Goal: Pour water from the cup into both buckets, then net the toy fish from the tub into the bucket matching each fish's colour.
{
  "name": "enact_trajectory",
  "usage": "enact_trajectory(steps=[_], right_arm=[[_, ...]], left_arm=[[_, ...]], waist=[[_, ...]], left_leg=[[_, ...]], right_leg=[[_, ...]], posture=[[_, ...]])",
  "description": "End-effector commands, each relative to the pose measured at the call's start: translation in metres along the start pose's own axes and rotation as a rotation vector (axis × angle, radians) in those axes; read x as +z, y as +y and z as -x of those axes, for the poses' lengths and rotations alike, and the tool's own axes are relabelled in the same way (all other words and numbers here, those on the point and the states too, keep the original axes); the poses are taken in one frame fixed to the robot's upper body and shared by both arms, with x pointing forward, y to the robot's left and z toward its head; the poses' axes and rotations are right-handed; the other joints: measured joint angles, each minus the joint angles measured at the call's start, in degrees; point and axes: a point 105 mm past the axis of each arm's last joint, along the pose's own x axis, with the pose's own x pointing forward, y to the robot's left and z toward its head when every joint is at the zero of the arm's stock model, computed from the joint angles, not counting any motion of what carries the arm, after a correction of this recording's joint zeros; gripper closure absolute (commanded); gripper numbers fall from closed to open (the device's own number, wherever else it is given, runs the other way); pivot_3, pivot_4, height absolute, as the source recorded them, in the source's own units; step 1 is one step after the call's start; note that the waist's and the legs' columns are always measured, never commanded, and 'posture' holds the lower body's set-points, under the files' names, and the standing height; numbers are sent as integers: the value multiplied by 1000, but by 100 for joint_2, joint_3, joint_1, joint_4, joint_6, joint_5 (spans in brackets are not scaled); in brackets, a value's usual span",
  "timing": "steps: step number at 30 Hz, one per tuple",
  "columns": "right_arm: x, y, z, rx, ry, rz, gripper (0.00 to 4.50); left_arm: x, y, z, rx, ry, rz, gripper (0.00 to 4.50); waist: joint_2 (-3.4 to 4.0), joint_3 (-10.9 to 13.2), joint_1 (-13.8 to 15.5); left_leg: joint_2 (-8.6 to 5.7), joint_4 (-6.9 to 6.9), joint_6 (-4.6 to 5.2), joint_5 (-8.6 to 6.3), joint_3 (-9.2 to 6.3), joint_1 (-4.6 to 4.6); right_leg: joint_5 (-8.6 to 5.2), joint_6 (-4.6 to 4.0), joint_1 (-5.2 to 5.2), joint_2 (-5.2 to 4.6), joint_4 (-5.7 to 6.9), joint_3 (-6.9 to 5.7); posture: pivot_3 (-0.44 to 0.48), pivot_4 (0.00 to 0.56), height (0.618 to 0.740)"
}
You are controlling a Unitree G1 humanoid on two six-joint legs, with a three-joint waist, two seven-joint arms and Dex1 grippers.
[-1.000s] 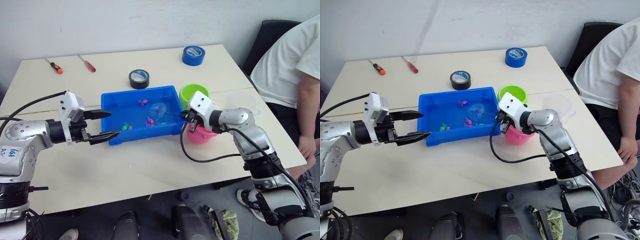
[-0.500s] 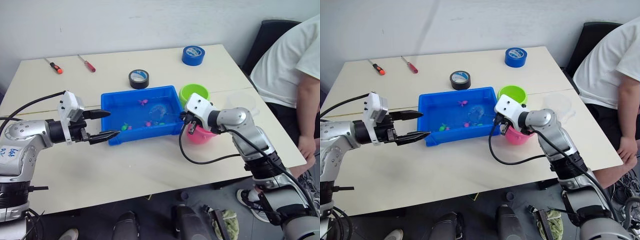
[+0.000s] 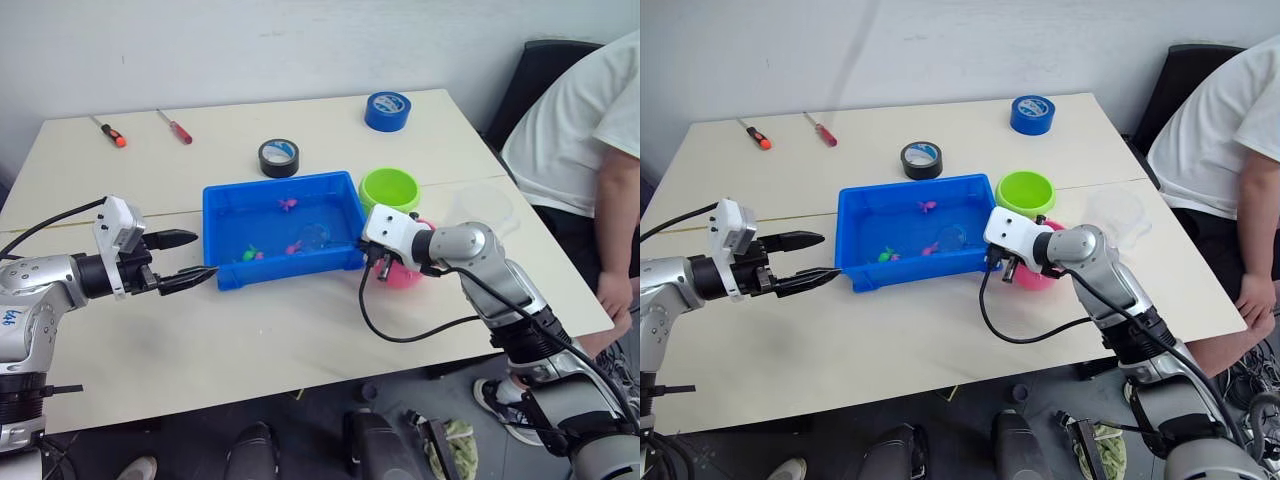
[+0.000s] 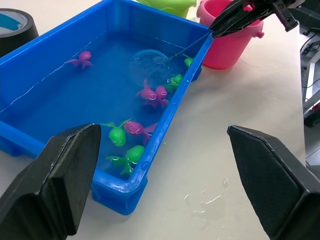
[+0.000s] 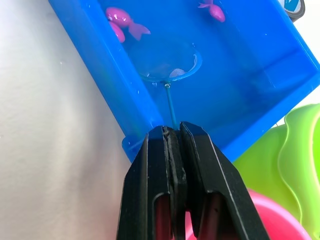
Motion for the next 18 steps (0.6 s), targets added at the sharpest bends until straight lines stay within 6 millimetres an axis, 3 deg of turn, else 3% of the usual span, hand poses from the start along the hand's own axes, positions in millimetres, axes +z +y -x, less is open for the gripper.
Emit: enact_trajectory(steps=[1, 18], right_arm=[[17, 0, 2, -7, -63, 9, 4500], [28, 4, -19, -9, -117, -47, 4500]], left_arm=[[11, 0, 6, 17, -24, -46, 83], [12, -4, 10, 30, -27, -43, 83]], waist=[[0, 0, -13], [0, 0, -6]], left_leg=[[0, -1, 0, 0, 0, 0], [0, -1, -1, 0, 0, 0]], right_leg=[[0, 0, 0, 0, 0, 0], [0, 0, 0, 0, 2, 0]], posture=[[0, 150, 731], [0, 150, 731]])
